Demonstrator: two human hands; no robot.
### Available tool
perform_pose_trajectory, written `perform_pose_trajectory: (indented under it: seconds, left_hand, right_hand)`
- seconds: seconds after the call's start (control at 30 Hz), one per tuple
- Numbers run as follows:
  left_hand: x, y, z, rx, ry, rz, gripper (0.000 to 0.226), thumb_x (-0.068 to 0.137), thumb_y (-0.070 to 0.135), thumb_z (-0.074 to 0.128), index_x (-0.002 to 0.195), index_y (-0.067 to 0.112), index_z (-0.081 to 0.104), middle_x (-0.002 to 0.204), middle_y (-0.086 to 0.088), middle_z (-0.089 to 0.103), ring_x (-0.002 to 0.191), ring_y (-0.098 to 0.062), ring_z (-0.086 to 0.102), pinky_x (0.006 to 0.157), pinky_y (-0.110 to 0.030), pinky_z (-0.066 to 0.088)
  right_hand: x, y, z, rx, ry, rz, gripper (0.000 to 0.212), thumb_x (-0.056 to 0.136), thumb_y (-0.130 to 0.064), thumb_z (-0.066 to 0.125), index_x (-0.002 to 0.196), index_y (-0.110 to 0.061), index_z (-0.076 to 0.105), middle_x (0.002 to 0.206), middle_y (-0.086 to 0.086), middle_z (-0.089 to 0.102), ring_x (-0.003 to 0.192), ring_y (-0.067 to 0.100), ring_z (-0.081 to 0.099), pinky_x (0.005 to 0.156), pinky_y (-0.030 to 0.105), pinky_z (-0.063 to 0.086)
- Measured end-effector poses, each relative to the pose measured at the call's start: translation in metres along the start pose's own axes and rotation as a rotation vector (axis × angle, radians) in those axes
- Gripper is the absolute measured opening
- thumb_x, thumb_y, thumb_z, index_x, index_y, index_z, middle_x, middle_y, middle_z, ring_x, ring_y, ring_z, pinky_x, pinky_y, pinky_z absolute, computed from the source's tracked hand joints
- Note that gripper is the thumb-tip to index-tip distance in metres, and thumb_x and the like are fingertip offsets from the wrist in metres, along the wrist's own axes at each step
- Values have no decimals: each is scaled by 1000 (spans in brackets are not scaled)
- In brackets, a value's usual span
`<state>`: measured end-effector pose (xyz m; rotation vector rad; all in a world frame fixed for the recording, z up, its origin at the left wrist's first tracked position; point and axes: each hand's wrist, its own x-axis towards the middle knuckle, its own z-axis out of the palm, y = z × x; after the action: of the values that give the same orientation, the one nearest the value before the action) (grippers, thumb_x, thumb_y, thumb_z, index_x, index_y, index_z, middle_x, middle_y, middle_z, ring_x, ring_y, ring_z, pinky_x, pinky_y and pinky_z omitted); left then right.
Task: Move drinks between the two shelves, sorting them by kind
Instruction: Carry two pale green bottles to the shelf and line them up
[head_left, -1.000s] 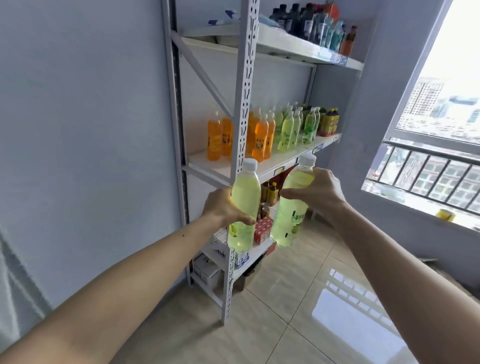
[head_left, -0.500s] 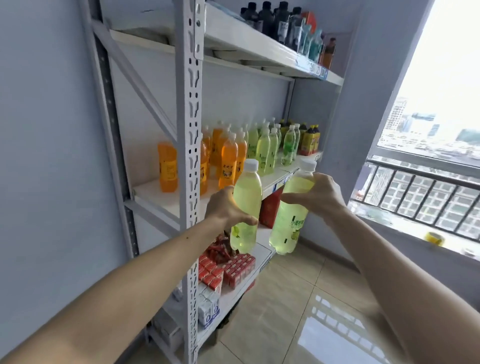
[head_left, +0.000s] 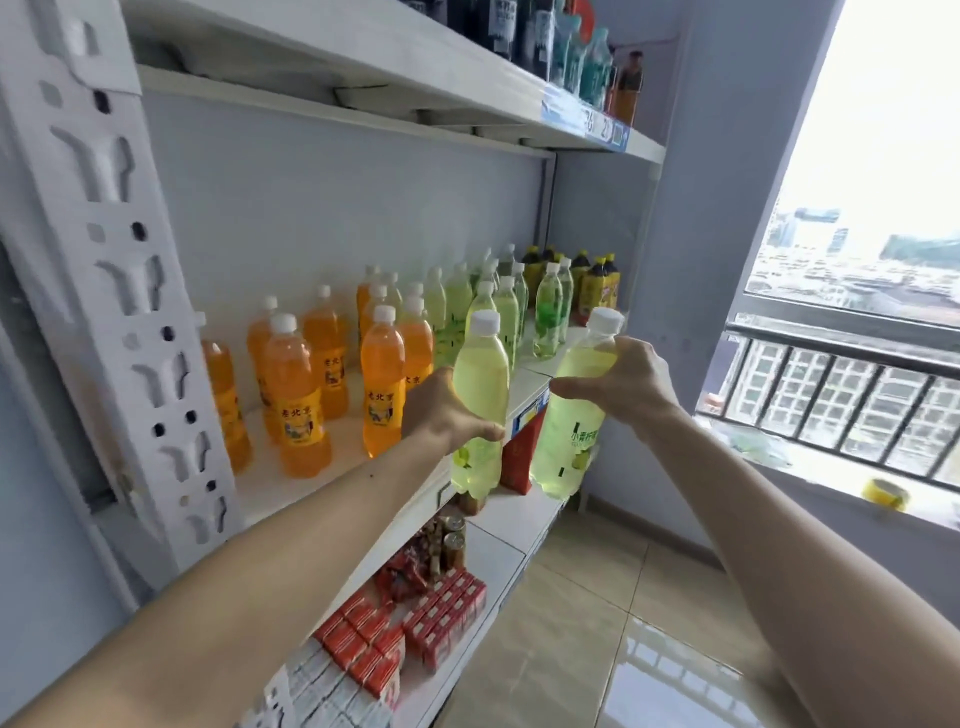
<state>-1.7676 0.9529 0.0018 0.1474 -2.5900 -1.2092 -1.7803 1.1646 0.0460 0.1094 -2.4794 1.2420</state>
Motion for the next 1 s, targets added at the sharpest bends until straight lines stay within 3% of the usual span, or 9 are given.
perform_pose_trajectory:
  seconds: [0.13, 0.3, 0.47, 0.57, 0.7, 1.0]
  left_hand:
    - [49, 7, 32, 19, 43, -48, 88, 43, 42, 95, 117, 13, 57, 112, -6, 68, 100, -25, 63, 82, -34, 55]
    - [104, 20, 69, 46, 116, -142, 84, 46, 42, 94, 115, 13, 58, 109, -4, 68, 98, -24, 63, 76, -30, 54]
    - [148, 23, 94, 37, 178, -224, 85, 47, 41, 93, 117, 13, 54, 103, 0, 63, 87, -18, 56, 64, -26, 47]
    - [174, 16, 106, 54, 217, -249, 81, 49, 37, 94, 115, 13, 55, 101, -1, 65, 85, -17, 58, 64, -25, 48]
    - [202, 2, 119, 68, 262, -270, 94, 45, 39, 95, 126, 12, 54, 114, -2, 67, 101, -21, 64, 76, -29, 56]
    - [228, -3, 138, 95, 355, -382, 76, 42, 34, 96, 108, 18, 61, 96, 6, 68, 83, -14, 63, 64, -21, 50]
  right_hand:
    - [61, 26, 5, 4, -35, -38, 67, 53, -39, 92, 111, -16, 68, 100, 0, 68, 94, 19, 64, 83, 37, 56]
    - [141, 56, 12, -18, -98, -73, 68, 52, -39, 92, 110, -15, 65, 96, -1, 65, 90, 19, 64, 78, 37, 57]
    - [211, 76, 29, -77, -180, -123, 58, 56, -42, 89, 102, -17, 63, 88, -5, 63, 81, 15, 58, 66, 26, 43]
    - [251, 88, 53, -65, -218, -138, 67, 55, -44, 90, 108, -14, 63, 92, -2, 65, 83, 16, 61, 70, 30, 51]
    - [292, 100, 86, -59, -254, -149, 80, 50, -50, 91, 113, -11, 60, 99, 4, 67, 91, 23, 64, 80, 42, 56]
    - [345, 119, 133, -72, -423, -211, 77, 49, -51, 91, 106, -9, 60, 94, 6, 67, 85, 24, 65, 77, 42, 58]
